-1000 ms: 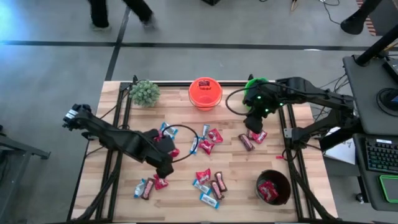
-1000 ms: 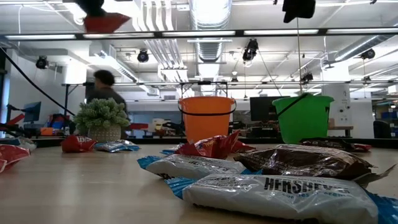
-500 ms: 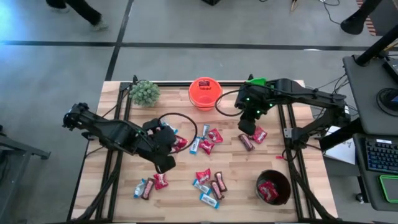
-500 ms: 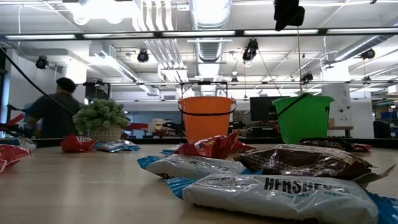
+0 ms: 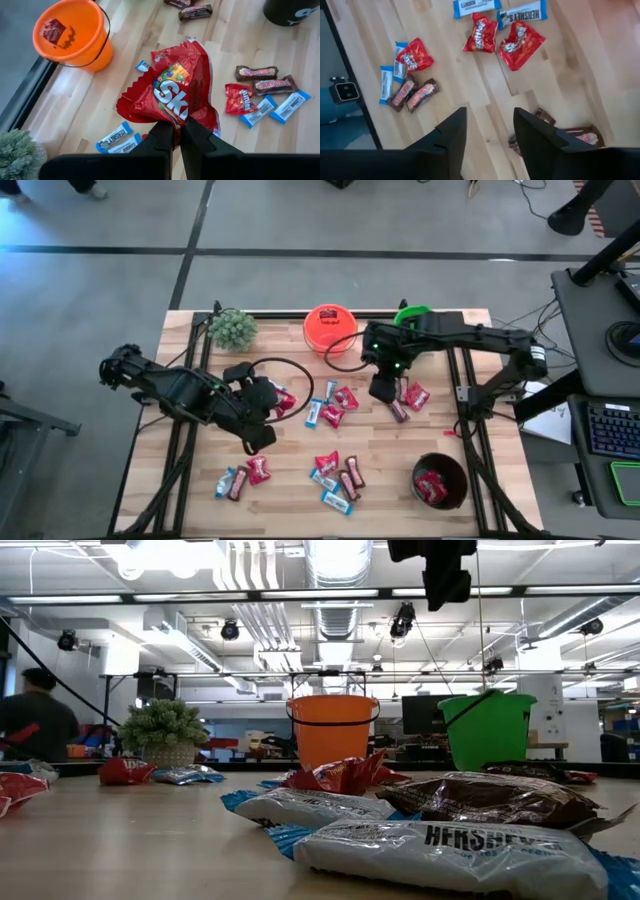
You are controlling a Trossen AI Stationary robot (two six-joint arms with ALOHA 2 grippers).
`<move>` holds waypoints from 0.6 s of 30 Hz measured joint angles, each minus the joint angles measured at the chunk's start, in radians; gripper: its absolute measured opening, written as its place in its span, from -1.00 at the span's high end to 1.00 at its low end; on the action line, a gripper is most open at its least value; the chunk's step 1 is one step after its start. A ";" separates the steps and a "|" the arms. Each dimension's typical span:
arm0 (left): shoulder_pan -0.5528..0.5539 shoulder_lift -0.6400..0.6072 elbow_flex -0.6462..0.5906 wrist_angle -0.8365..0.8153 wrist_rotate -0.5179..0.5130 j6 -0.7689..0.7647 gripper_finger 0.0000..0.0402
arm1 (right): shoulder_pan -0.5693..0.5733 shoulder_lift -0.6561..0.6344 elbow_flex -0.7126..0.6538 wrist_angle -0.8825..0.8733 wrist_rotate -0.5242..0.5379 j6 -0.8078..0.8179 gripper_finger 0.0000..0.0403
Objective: Organize candy in baskets
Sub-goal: Put the red chocolate into the black bucket
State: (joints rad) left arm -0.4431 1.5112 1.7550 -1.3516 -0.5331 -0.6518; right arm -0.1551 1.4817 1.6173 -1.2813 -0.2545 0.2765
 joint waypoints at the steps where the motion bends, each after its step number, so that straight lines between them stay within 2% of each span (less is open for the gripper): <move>1: 0.000 0.000 0.000 0.001 0.000 0.000 1.00 | 0.002 0.005 0.000 0.005 0.000 -0.002 0.20; 9: 0.013 -0.003 -0.001 0.015 -0.005 0.005 1.00 | 0.014 0.003 0.027 0.075 -0.002 -0.005 -0.04; 13: 0.042 -0.003 -0.001 0.068 -0.037 0.077 1.00 | 0.027 -0.007 0.111 0.228 -0.097 0.000 -0.04; 18: 0.093 -0.006 -0.002 0.118 -0.045 0.145 1.00 | 0.060 -0.008 0.199 0.421 -0.110 -0.012 -0.04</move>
State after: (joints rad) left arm -0.3504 1.5051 1.7535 -1.2338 -0.5779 -0.5066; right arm -0.0951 1.4738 1.8165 -0.8607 -0.3649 0.2646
